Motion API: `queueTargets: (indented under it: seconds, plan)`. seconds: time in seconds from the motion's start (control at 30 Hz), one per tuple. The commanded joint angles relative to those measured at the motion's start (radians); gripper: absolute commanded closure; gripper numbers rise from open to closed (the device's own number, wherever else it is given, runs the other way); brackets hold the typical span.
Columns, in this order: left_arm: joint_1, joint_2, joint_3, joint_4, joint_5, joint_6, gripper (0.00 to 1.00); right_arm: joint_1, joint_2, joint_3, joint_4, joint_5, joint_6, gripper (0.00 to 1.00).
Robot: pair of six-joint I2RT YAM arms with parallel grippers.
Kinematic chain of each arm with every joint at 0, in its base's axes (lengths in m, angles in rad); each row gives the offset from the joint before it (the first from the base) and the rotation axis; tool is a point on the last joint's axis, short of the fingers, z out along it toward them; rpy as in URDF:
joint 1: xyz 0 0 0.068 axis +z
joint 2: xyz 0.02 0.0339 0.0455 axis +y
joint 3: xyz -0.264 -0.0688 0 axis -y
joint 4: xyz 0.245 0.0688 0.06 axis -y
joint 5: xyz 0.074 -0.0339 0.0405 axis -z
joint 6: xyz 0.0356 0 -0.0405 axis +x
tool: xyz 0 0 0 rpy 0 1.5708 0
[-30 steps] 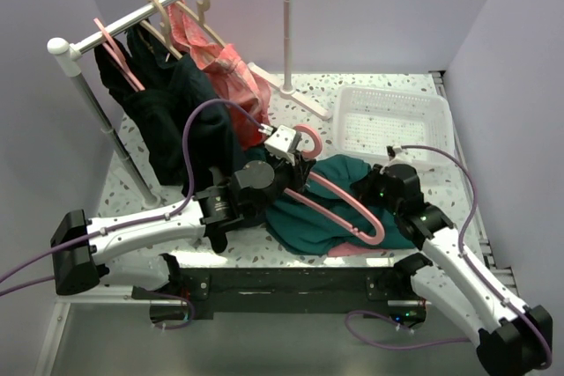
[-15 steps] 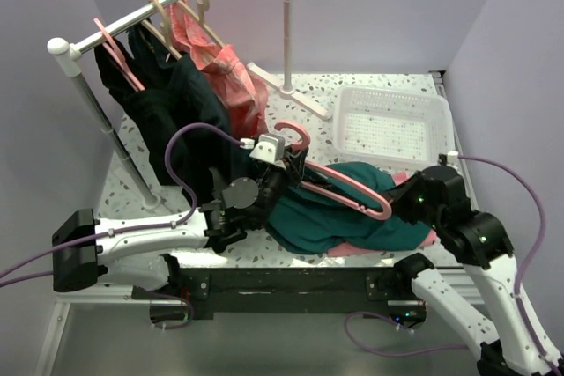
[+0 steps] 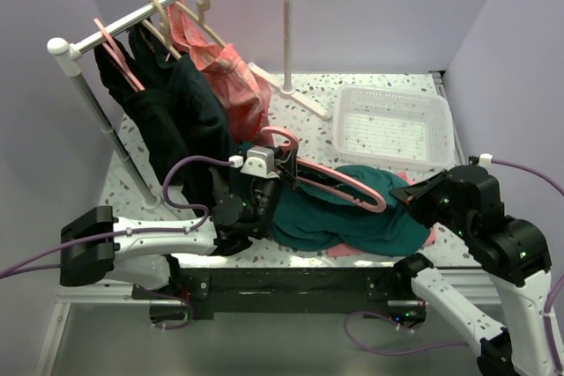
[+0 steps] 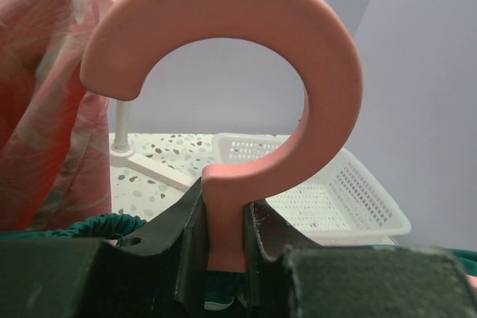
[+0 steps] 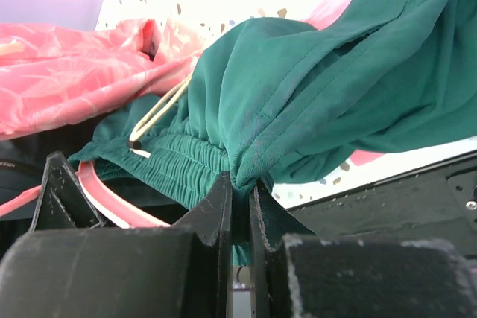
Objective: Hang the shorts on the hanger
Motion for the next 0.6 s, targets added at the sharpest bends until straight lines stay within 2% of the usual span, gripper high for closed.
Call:
queueTargets:
  seconds: [0.0, 0.3, 0.57]
  plan:
    - [0.01, 0.03, -0.014, 0.235, -0.183, 0.193, 1.0, -0.003, 0.004, 0.063, -0.239, 0.001, 0.032, 1.0]
    - [0.004, 0.084, 0.004, 0.355, -0.253, 0.291, 1.0, -0.003, 0.001, 0.108, -0.273, -0.053, 0.04, 1.0]
    - [0.004, 0.121, 0.03, 0.414, -0.264, 0.348, 1.0, -0.003, -0.038, -0.016, -0.273, -0.146, 0.063, 1.0]
